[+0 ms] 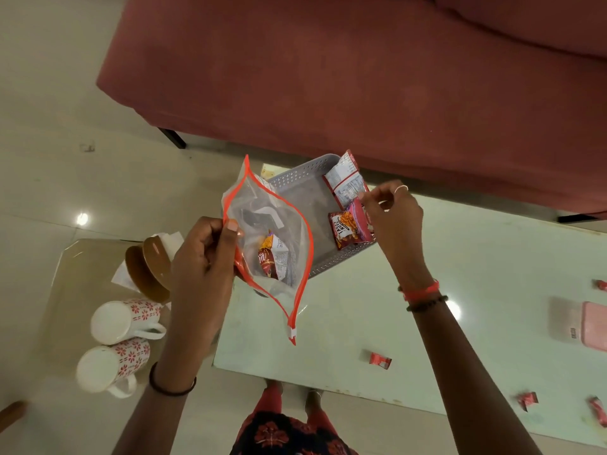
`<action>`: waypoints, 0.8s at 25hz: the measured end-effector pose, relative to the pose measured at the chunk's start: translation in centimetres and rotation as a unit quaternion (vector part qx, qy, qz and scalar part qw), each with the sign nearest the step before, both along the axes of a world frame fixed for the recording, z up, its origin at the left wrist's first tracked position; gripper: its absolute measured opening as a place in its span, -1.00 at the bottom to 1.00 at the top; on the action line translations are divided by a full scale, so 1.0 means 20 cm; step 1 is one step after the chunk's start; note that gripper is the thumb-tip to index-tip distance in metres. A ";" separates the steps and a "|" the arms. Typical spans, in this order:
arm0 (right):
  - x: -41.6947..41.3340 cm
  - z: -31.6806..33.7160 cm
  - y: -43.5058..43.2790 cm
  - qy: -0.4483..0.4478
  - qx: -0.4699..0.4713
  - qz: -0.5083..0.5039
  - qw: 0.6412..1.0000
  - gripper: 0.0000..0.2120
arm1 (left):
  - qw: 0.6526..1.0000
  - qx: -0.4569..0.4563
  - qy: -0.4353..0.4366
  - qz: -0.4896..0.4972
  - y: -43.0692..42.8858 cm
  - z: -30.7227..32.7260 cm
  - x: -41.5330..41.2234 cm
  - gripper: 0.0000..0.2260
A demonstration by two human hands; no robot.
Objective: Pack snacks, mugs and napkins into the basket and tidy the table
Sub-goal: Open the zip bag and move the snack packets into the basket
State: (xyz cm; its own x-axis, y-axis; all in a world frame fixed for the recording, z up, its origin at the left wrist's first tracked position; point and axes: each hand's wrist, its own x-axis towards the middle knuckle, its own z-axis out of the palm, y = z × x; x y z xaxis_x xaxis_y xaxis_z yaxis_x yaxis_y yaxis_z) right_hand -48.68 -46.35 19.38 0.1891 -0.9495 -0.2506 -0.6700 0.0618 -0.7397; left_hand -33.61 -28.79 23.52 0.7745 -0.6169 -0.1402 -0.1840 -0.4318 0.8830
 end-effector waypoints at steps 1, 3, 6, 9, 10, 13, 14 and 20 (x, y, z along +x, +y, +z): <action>0.00 0.14 0.07 -0.046 -0.005 0.038 0.998 -0.80 | 1.000 0.000 0.000 -0.004 0.01 0.00 -0.03 -0.72; -0.01 0.34 0.23 -0.166 0.075 0.129 0.975 -0.82 | 1.000 0.003 -0.010 -0.018 0.03 0.01 -0.09 -0.76; 0.04 0.32 0.39 -0.086 0.202 0.248 0.943 -0.82 | 0.998 0.021 -0.034 -0.046 0.06 0.04 -0.20 -0.84; 0.17 0.13 0.44 0.081 0.181 0.293 0.935 -0.79 | 0.996 0.036 -0.051 -0.063 0.09 0.06 -0.32 -0.79; 0.18 0.08 0.45 0.098 0.179 0.291 0.935 -0.75 | 0.996 0.037 -0.050 -0.066 0.10 0.07 -0.36 -0.79; 0.15 -0.06 0.51 0.126 0.167 0.308 0.928 -0.70 | 0.996 0.017 -0.044 -0.077 0.12 0.10 -0.47 -0.87; 0.13 -0.09 0.52 0.126 0.170 0.311 0.927 -0.71 | 0.995 0.008 -0.053 -0.083 0.13 0.12 -0.50 -0.89; 0.05 -0.21 0.55 0.177 0.214 0.306 0.911 -0.73 | 0.991 -0.001 -0.072 -0.113 0.18 0.17 -0.63 -0.92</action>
